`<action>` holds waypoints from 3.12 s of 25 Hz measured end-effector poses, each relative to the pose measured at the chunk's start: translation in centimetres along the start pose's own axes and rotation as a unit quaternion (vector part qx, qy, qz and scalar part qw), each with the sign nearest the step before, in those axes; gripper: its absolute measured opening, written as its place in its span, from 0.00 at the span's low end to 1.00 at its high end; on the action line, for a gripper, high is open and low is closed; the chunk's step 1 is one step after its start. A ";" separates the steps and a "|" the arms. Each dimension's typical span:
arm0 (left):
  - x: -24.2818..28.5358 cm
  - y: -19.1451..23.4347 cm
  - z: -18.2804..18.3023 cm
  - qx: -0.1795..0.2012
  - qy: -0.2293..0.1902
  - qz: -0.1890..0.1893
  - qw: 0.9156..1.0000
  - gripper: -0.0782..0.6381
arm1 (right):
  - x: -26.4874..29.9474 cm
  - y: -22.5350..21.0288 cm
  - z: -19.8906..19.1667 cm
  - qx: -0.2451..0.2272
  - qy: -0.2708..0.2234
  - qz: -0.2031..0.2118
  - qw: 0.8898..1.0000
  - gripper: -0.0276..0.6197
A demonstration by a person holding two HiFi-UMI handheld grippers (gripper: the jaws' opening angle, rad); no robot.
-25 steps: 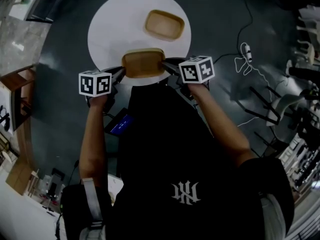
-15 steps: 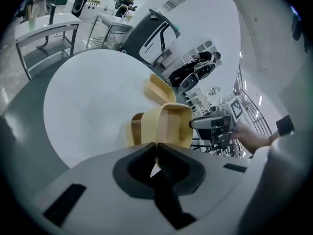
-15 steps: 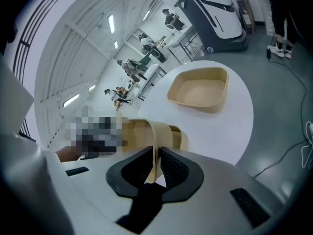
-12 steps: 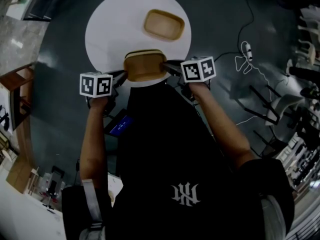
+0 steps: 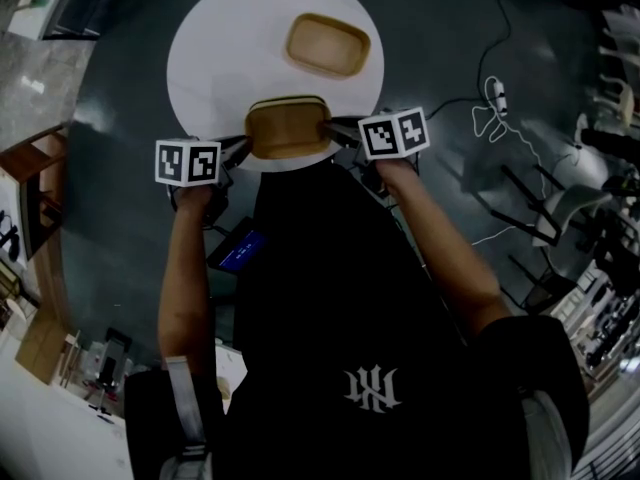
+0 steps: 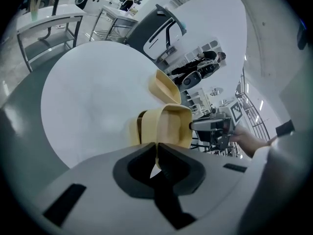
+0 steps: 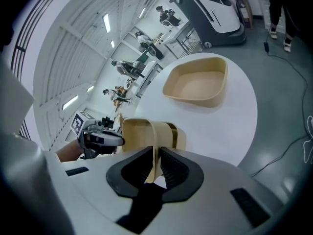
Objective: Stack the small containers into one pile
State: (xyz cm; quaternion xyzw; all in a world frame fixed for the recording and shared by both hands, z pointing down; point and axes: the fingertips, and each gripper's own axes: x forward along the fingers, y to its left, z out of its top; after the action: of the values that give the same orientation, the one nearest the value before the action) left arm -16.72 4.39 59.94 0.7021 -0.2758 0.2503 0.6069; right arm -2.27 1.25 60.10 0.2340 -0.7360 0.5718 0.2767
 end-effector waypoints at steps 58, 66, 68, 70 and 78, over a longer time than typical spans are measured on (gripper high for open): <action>0.6 2.2 -1.1 0.057 0.045 0.055 0.996 0.22 | 1.1 -2.0 0.2 -0.012 0.007 -0.037 0.999 0.15; -1.7 2.3 0.8 0.076 0.001 0.085 0.993 0.22 | -1.0 0.9 4.2 -0.029 -0.075 0.024 0.996 0.15; -2.3 1.9 1.4 0.085 -0.010 0.087 0.993 0.22 | -1.7 2.0 5.3 -0.038 -0.100 0.047 0.993 0.15; -2.7 1.1 2.1 0.097 -0.018 0.086 0.991 0.20 | -2.7 3.5 6.3 -0.046 -0.128 0.082 0.987 0.15; -3.9 -2.1 6.3 0.153 -0.057 0.081 0.983 0.13 | -8.7 10.9 9.6 -0.120 -0.259 0.253 0.924 0.14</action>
State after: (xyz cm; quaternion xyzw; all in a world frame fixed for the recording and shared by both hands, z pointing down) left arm -17.97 -1.34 54.89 0.7751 -0.3244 0.2973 0.4534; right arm -4.43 -5.24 44.60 0.1444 -0.8800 0.4496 -0.0514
